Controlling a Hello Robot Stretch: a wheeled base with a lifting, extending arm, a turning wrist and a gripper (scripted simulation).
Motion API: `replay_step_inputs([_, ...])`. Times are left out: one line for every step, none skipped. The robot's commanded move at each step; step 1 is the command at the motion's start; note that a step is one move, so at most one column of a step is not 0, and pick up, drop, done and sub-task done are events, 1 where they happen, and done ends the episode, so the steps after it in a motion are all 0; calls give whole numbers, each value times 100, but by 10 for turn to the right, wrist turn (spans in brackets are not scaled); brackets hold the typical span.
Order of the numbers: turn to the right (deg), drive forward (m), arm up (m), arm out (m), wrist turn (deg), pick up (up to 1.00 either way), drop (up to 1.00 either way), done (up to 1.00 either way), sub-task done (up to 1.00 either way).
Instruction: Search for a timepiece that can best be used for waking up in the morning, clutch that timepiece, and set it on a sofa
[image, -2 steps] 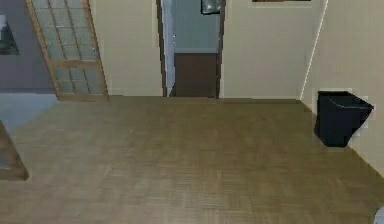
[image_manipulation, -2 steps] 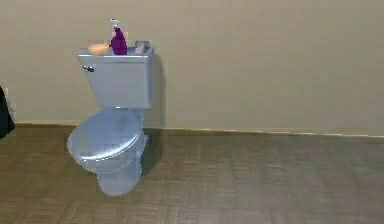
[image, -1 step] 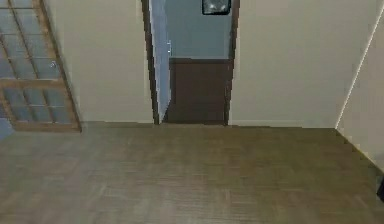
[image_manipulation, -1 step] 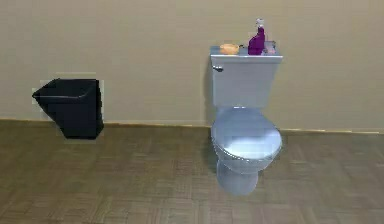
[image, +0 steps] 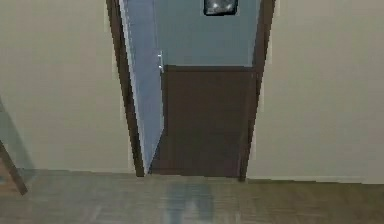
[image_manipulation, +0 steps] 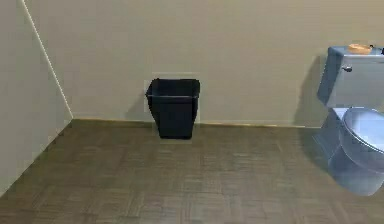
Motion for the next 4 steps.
replay_step_inputs([0,100,0,0,0,0,0,0,0])
replay_step_inputs([0,100,0,0,0,0,0,0,0])
replay_step_inputs([60,0,0,0,0,0,0,0,0])
replay_step_inputs([0,50,0,0,0,0,0,0,0])
